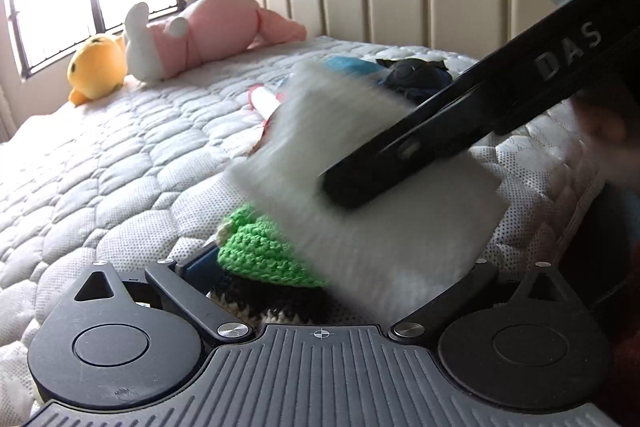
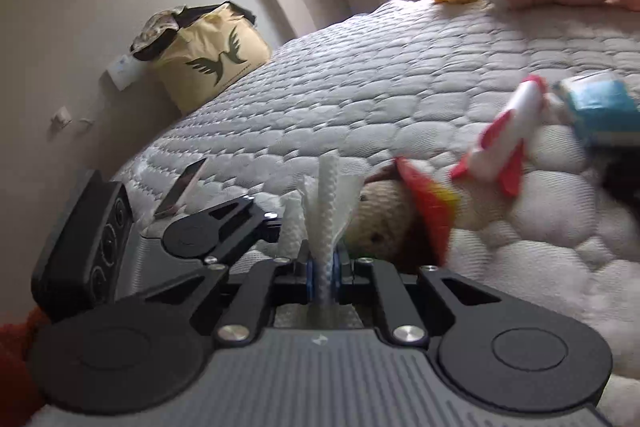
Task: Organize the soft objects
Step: 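Wipe the doll's hair and sweater with the right tool's tissue while the left tool holds it, then lift and turn the doll with the left tool, exposing its face, then wipe the doll's face with the right tool's tissue while the left tool holds it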
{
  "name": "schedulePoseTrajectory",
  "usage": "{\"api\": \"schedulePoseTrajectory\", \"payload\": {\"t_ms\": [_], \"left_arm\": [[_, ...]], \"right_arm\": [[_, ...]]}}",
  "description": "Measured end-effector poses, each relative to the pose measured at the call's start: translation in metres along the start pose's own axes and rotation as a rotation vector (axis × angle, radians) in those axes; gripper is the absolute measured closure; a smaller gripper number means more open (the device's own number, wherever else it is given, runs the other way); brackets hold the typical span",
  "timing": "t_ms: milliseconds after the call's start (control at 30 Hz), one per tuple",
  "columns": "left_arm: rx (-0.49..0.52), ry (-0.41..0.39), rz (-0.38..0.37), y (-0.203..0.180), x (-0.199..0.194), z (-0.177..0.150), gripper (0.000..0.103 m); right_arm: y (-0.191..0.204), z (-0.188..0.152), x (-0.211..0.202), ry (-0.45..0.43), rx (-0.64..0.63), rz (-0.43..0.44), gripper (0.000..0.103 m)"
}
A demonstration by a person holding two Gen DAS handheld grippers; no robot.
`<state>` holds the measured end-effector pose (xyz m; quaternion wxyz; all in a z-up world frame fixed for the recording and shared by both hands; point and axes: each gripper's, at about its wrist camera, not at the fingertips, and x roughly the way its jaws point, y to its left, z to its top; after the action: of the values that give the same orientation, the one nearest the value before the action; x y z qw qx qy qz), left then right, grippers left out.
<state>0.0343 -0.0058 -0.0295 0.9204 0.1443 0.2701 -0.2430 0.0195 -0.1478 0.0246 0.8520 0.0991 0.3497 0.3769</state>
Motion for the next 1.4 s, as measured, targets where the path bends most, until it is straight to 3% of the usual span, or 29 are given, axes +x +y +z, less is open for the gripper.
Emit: {"api": "schedulePoseTrajectory", "payload": {"t_ms": [200, 467, 533, 633, 700, 833, 900, 1033, 1133, 1200, 1300, 1400], "left_arm": [[-0.056, 0.016, -0.014, 0.003, 0.008, 0.010, 0.000], [-0.155, 0.007, 0.003, 0.008, 0.015, 0.010, 0.001], [-0.172, -0.006, 0.040, 0.010, 0.017, 0.012, 0.023], [-0.158, -0.033, 0.075, 0.010, 0.011, 0.018, 0.030], [-0.059, -0.052, 0.148, 0.010, 0.008, 0.025, 0.031], [0.404, -0.095, 0.495, 0.005, 0.015, 0.034, 0.030], [0.534, -0.070, 0.564, 0.006, 0.026, 0.030, 0.030], [0.511, -0.009, 0.470, 0.003, 0.038, 0.021, 0.029], [0.491, -0.030, 0.505, -0.007, 0.032, 0.017, 0.025], [0.453, -0.032, 0.477, -0.012, 0.025, 0.020, 0.009], [0.403, -0.044, 0.338, -0.023, 0.005, 0.020, 0.008], [0.348, -0.044, 0.200, -0.034, -0.011, 0.017, 0.005]], "right_arm": [[-0.027, -0.007, -0.028, -0.030, 0.051, -0.077, 0.092], [-0.046, 0.000, -0.050, -0.111, 0.105, -0.097, 0.092], [-0.051, 0.001, -0.052, -0.122, 0.120, -0.107, 0.092], [-0.059, 0.002, -0.055, -0.133, 0.141, -0.122, 0.092], [-0.065, 0.001, -0.055, -0.132, 0.153, -0.130, 0.092], [-0.072, 0.001, -0.049, -0.125, 0.168, -0.141, 0.092], [-0.073, 0.002, -0.043, -0.124, 0.175, -0.142, 0.092], [-0.063, 0.011, -0.030, -0.121, 0.143, -0.146, 0.092], [-0.046, 0.026, -0.021, -0.121, 0.068, -0.150, 0.092], [-0.033, 0.039, -0.015, -0.132, 0.019, -0.131, 0.092], [-0.008, 0.062, -0.009, -0.197, -0.031, -0.048, 0.092], [0.005, 0.077, 0.004, -0.222, -0.004, 0.091, 0.092]]}}
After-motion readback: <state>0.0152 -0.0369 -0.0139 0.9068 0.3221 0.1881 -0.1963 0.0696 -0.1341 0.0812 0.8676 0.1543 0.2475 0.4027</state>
